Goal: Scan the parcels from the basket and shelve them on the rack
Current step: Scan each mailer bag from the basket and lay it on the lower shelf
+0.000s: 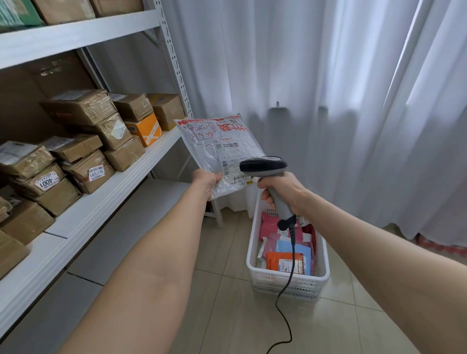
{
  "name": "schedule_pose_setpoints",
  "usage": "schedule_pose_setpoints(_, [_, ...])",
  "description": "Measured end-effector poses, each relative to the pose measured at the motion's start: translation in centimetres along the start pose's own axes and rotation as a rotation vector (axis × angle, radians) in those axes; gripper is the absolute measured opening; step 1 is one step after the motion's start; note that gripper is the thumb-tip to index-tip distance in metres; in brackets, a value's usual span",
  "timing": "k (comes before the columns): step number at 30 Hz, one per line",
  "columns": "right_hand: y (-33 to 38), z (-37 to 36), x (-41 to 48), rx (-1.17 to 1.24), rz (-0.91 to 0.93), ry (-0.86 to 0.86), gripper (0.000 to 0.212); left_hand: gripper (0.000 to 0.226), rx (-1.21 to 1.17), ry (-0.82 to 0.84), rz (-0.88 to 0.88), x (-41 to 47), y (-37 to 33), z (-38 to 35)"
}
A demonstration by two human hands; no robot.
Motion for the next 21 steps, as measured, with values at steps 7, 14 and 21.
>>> schedule_pose_setpoints(7, [0.6, -0.3, 0.0, -0.040, 0.001, 0.010, 0.004, 0.030, 0.021, 0.011, -0.008, -0.1, -0.1, 0.2])
schedule_pose_setpoints(14, [0.8, -0.6, 0.0, 0.006, -0.007, 0.001, 0.003, 0.032, 0.030, 0.007, -0.020, -0.3, -0.4, 0.8])
schedule_pose_setpoints(21, [1.0, -1.2, 0.0, 0.025, -0.014, 0.015, 0.006, 0.032, 0.020, 0.015, -0.009, -0.3, -0.4, 1.3])
Point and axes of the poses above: each hand's wrist, its own x-axis towards the middle knuckle, its own z-axis out of the back of the hand, y = z × x, the point moved 10 cm from there along x, towards the middle knuckle, and after that the axes turned 14 degrees about -y, right-handed, at the moved point
